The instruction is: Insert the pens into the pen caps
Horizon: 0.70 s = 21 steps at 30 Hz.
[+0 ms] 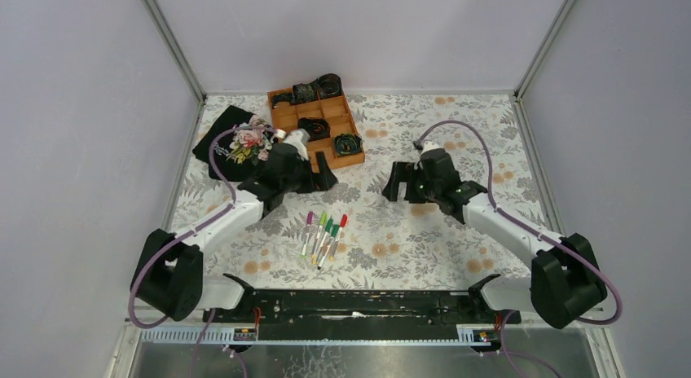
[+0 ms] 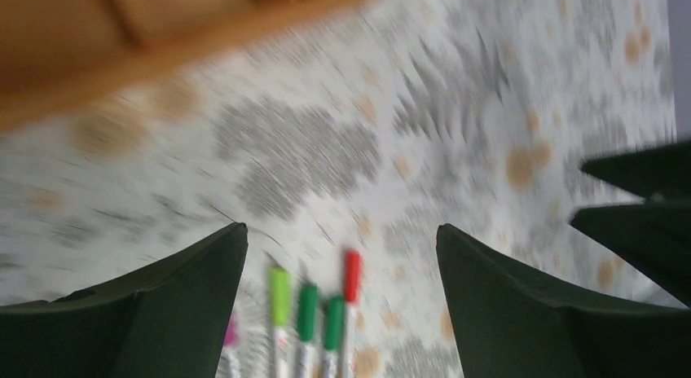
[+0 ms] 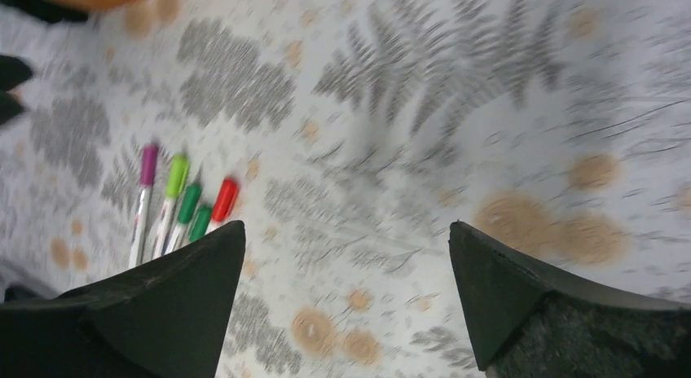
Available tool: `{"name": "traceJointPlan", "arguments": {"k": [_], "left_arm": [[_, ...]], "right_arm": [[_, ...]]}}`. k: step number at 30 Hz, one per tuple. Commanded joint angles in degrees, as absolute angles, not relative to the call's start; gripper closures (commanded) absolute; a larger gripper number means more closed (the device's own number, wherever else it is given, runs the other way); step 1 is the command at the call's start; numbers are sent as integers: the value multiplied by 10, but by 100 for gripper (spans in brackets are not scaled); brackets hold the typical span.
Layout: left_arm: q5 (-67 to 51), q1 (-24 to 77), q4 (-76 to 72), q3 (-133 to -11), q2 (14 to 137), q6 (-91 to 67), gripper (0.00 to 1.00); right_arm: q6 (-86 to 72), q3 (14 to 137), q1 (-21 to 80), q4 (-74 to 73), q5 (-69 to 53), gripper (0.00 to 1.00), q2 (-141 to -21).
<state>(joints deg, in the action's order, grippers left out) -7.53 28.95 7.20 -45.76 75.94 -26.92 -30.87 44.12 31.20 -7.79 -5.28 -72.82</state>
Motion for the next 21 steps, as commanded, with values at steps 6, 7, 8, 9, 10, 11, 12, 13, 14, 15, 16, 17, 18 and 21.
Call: {"name": "traceJointPlan", "arguments": {"k": [6, 7, 8, 9, 10, 11, 12, 13, 14, 15, 16, 17, 18, 21], "left_arm": [[31, 15, -174, -360, 688, -319, 13], [72, -4, -186, -339, 668, -318, 13], [121, -8, -195, -315, 647, -311, 12], [166, -9, -209, -288, 619, -296, 12], [205, -8, -234, -262, 598, -281, 12], [238, -8, -257, -231, 582, -270, 12], [263, -8, -279, -202, 569, -265, 12], [278, -7, -299, -178, 561, -262, 12], [281, -7, -320, -158, 559, -254, 12], [278, -7, -344, -143, 564, -243, 12], [277, -5, -364, -133, 574, -232, 11], [277, -4, -376, -130, 592, -224, 11], [273, -3, -388, -133, 613, -216, 11], [261, 0, -428, -148, 686, -189, 11]], "right_arm": [[-244, 443, 60, 1, -47, 0, -730], [-241, 432, 40, 3, -20, 0, -720], [-235, 415, 26, 10, 10, 0, -705], [-226, 393, 21, 25, 54, 0, -685], [-216, 366, 20, 46, 111, 0, -664], [-212, 336, 20, 79, 150, 0, -641], [-207, 308, 20, 105, 182, 0, -619], [-200, 276, 20, 135, 208, 0, -598], [-196, 247, 20, 172, 226, 0, -582], [-190, 215, 20, 210, 238, 0, -569], [-186, 190, 21, 248, 247, 0, -562], [-180, 174, 20, 275, 250, 0, -563], [-172, 163, 20, 296, 251, 0, -569], [-148, 133, 20, 395, 261, 0, -611]]}}
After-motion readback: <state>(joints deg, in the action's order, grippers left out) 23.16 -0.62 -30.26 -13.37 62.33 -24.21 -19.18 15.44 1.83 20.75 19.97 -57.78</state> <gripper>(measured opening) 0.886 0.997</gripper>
